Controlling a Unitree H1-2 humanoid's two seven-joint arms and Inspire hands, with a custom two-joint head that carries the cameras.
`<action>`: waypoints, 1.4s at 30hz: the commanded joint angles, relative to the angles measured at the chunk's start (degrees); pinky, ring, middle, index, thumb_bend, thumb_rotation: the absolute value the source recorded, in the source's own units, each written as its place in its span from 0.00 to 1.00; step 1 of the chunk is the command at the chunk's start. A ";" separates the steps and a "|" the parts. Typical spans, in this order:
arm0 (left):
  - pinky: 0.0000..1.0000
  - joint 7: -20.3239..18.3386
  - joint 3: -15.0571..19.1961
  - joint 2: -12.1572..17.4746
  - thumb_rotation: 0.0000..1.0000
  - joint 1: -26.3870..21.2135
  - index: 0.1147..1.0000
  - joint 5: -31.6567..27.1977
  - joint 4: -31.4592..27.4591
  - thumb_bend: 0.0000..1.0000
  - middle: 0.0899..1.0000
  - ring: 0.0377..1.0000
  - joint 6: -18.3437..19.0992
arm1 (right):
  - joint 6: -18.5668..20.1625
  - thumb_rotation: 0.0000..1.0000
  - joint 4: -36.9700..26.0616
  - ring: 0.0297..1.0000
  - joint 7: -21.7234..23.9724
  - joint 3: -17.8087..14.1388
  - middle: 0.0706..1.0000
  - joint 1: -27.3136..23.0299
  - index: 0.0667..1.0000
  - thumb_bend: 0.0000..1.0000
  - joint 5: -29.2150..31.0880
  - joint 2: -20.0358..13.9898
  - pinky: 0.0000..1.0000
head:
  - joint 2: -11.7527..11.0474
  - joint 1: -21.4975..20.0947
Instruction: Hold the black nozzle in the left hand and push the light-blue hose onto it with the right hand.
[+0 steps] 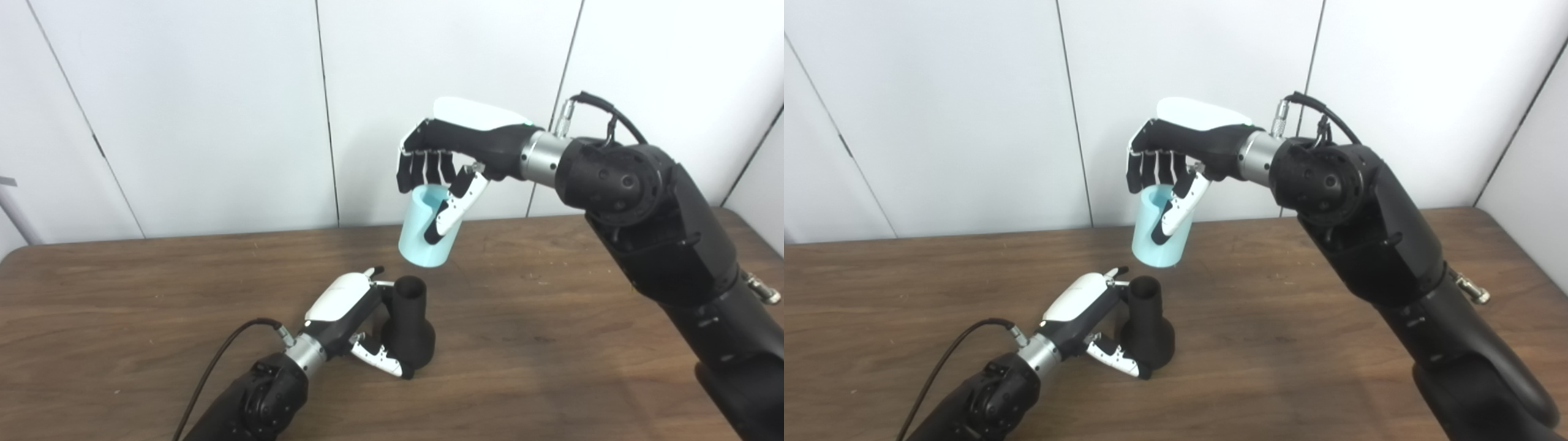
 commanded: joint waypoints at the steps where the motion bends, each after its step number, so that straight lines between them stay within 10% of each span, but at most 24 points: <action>1: 1.00 -4.93 -2.40 -0.21 0.00 1.35 0.43 2.88 1.88 0.53 0.39 0.57 2.46 | 0.06 0.00 -1.65 0.42 -0.43 -0.45 0.45 -2.28 0.46 0.52 -0.39 0.15 0.37 | 0.11 0.08; 42: 1.00 -4.56 -2.04 0.29 0.00 1.83 0.44 2.75 0.00 0.52 0.38 0.57 3.11 | -0.12 0.00 -1.57 0.43 1.71 5.50 0.45 2.20 0.44 0.52 -4.74 2.47 0.39 | 1.81 0.62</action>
